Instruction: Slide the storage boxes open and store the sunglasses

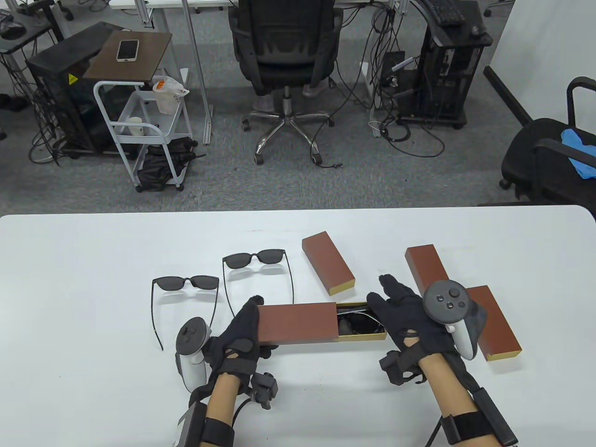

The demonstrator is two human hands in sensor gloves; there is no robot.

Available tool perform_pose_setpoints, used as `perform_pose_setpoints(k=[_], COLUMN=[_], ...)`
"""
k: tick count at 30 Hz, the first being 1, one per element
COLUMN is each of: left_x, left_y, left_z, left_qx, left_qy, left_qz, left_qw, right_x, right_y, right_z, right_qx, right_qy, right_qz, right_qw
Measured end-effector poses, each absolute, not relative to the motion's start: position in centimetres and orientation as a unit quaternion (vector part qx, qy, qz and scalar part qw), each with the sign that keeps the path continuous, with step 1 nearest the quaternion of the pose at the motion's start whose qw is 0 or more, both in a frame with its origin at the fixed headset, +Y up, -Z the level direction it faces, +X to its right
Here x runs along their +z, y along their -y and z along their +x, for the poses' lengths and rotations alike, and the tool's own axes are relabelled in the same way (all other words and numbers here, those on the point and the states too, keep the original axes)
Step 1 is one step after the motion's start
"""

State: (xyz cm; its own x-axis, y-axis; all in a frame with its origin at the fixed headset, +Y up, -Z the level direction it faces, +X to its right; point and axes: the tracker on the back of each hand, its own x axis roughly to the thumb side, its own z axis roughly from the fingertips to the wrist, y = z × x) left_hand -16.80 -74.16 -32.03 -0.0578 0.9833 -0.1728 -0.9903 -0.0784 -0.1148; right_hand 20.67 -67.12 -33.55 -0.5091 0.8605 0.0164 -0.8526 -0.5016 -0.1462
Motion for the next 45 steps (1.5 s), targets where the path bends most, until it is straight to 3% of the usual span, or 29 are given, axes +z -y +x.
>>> perform_pose_setpoints(k=[3, 5, 13, 22, 30, 34, 38, 45], left_x=[-32.0, -31.9, -32.1, -32.1, -31.7, -31.2, -30.8, -30.5], left_y=[74.3, 74.3, 75.0, 75.1, 74.6, 73.9, 73.6, 73.6], left_z=[-16.6, -16.6, -16.3, -16.0, -15.7, -14.9, -13.7, -12.2], left_qx=[0.726, 0.720, 0.709, 0.711, 0.733, 0.733, 0.727, 0.717], left_qy=[-0.013, -0.016, -0.011, -0.003, -0.021, -0.031, -0.028, -0.017], left_qz=[-0.100, -0.095, -0.110, -0.110, -0.096, -0.090, -0.101, -0.130], left_qw=[0.681, 0.687, 0.697, 0.694, 0.673, 0.674, 0.679, 0.685], right_x=[-33.0, -32.6, -32.1, -31.5, -31.2, -31.1, -31.0, -30.9], right_y=[69.6, 70.5, 72.6, 72.4, 72.4, 72.3, 72.4, 72.4], right_z=[20.7, 20.8, 21.6, 21.8, 20.6, 20.0, 19.6, 19.2], right_qx=[0.801, 0.787, 0.791, 0.799, 0.747, 0.720, 0.703, 0.720], right_qy=[0.058, 0.077, 0.080, 0.104, 0.094, 0.060, -0.020, -0.050], right_qz=[-0.019, -0.034, -0.061, -0.060, 0.048, 0.091, 0.140, 0.170], right_qw=[0.596, 0.612, 0.603, 0.589, 0.657, 0.685, 0.697, 0.671])
